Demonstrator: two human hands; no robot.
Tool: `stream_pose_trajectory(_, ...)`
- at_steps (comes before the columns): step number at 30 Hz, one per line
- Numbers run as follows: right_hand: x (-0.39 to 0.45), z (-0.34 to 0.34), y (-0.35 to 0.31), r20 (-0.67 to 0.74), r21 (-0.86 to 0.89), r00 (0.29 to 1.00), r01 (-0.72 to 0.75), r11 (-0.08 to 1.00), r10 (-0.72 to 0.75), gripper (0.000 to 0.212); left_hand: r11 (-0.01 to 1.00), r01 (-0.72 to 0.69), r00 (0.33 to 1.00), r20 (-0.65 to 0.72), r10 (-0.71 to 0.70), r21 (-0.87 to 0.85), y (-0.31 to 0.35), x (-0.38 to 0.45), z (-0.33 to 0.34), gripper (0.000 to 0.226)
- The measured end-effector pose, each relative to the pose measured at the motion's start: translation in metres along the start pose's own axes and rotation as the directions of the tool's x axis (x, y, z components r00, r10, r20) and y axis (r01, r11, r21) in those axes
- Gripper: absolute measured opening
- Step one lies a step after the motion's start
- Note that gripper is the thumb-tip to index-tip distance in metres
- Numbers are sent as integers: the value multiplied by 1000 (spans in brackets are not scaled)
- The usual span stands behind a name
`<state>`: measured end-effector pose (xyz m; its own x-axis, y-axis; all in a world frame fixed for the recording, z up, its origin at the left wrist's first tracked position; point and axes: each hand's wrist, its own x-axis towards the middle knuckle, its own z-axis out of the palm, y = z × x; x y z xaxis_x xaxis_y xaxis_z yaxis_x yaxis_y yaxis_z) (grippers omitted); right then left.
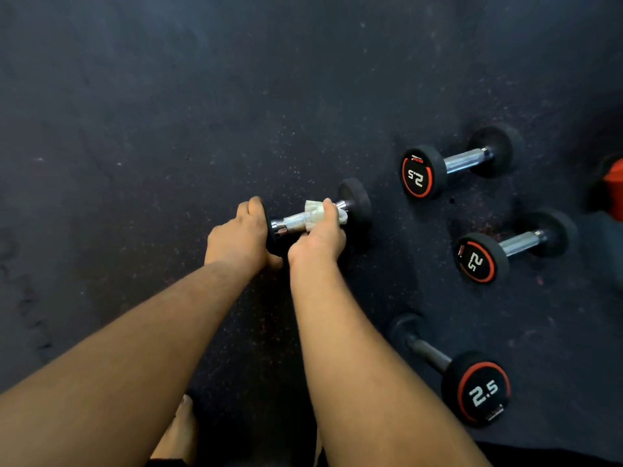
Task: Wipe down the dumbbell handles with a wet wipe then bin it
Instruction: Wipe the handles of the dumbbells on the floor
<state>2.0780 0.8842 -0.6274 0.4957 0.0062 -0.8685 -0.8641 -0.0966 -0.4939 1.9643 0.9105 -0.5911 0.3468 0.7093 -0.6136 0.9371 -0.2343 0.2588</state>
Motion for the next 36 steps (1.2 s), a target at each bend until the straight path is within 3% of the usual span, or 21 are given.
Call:
stream_pose_trajectory(4, 17, 3, -19, 187, -106, 977, -80, 991, 99, 23, 1000, 5, 1000, 29, -5, 3, -1, 3, -2, 108)
stream_pose_trajectory(8, 16, -5, -8, 213, -131, 972, -73, 989, 100, 20, 1000, 3, 1000, 24, -3, -1, -1, 2, -1, 103)
stream_pose_trajectory(15, 7, -4, 14, 281, -203, 941, -135, 970, 190, 42, 1000, 3, 1000, 18, -3, -4, -2, 1, -2, 100)
stream_pose_trajectory(20, 21, -5, -20, 174, 48, 984, -50, 998, 41, 36, 1000, -2, 1000, 31, 2, 16, -2, 0, -1, 108)
stream_pose_trajectory(26, 9, -7, -8, 230, -141, 961, -125, 982, 155, 43, 1000, 0, 999, 38, 0, 15, -2, 1, -3, 111)
stream_pose_trajectory(31, 25, 4, -24, 99, 34, 988, -123, 992, 119, 37, 1000, 0, 999, 40, 0, 11, -2, 2, -1, 115)
stream_pose_trajectory(36, 3, 4, -20, -11, 7, 998, -67, 998, 67, 17, 1000, -8, 999, 33, 7, 14, -3, 2, 1, 113)
